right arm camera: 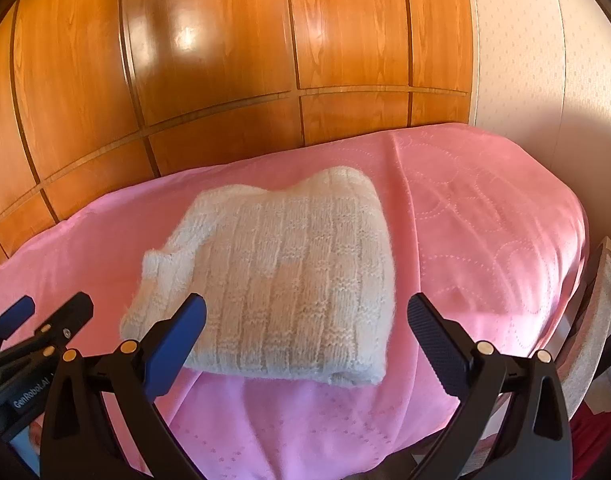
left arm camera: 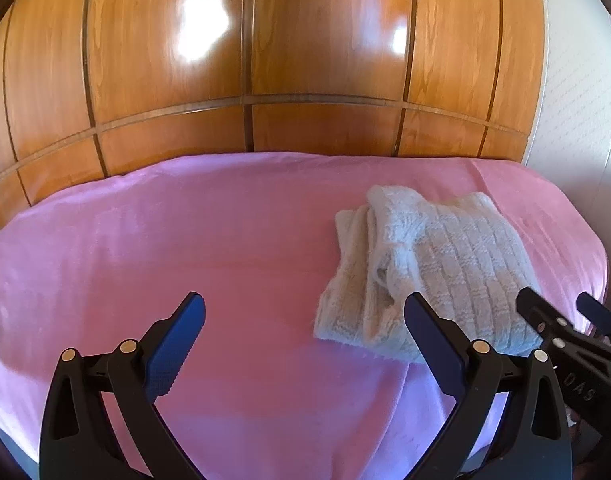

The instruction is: Fold small clothes

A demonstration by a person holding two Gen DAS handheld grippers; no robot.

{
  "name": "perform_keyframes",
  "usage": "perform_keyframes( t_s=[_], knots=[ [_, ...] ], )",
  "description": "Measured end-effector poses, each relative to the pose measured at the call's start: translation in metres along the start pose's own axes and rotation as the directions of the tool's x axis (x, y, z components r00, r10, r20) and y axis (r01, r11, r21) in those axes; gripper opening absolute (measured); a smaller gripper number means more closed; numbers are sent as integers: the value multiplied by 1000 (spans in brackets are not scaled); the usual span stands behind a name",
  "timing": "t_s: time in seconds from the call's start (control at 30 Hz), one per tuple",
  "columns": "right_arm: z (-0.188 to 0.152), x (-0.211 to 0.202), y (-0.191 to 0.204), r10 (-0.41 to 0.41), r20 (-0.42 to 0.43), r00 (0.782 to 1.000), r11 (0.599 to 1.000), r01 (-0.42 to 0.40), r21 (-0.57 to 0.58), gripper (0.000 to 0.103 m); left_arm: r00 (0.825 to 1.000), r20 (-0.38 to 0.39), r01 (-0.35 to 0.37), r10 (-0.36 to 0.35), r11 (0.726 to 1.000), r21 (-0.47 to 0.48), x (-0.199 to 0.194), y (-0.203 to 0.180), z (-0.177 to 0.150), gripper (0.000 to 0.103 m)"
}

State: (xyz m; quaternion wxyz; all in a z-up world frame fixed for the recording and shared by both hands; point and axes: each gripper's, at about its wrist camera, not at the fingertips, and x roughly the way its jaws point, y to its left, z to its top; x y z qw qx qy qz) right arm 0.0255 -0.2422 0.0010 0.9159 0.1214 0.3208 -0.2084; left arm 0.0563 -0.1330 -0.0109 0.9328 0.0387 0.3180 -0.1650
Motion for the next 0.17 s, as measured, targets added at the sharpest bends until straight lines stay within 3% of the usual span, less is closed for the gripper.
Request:
perform_keyframes(
  t_s=[0.17],
  knots=[
    [4, 1, -3, -6, 6, 1000, 1000, 6, 12, 100, 1000, -14, -5, 5, 1000, -2, 4, 2, -2, 99]
  ],
)
